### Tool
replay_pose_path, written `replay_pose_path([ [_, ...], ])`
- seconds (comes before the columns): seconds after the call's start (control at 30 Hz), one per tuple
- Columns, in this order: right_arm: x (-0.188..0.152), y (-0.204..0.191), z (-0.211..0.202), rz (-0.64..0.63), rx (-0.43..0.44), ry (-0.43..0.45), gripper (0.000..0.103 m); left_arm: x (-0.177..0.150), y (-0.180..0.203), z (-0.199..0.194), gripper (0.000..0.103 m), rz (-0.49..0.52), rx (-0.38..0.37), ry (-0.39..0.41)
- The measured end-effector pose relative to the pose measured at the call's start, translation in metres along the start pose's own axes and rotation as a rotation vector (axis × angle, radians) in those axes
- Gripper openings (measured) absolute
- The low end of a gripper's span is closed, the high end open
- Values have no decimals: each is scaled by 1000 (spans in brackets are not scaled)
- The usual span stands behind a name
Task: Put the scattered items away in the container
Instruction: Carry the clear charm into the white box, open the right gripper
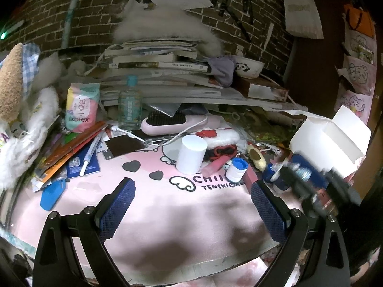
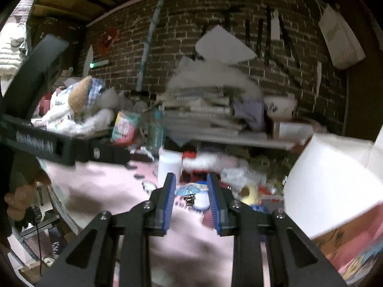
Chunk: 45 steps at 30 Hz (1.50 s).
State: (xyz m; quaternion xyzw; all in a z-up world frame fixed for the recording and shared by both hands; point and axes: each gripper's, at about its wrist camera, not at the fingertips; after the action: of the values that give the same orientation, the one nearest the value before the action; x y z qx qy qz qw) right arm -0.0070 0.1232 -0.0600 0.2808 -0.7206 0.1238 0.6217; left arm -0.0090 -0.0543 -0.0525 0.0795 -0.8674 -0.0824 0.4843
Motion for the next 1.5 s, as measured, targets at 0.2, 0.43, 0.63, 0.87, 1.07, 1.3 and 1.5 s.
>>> replay_pose_path([
  [0.2,36,14,-17,-33,-30,70,24,1,2,-1,97,-5,-20,12],
  [0.43,71,79,-36,40,-45,-11,24,2,7,1,97,10,-14,16],
  [0.63,81,146,-44,33,-155,-163,24,3,13,3,97,28,-5,18],
  [0.87,63,202,-17,86,-124,-445,24,3,24,3,97,73,-5,20],
  [1.07,47,217,10,102,-83,-661,24,3,30,1,97,113,-9,23],
  [1.3,36,214,34,95,-67,-912,24,4,37,0,97,135,-19,28],
  [1.5,28,218,44,106,-42,-1025,24,5,42,3,97,150,4,32],
])
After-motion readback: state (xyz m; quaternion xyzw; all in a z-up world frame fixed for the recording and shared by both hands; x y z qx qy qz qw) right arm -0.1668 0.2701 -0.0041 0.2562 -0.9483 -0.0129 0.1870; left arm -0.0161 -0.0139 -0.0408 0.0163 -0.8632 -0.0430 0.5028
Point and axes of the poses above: each gripper's, at about its wrist camera, not at the fingertips, and z roughly the way its jaws point, y to its right, x to its top, and after that the axes turned 1 degree about x, right-handed
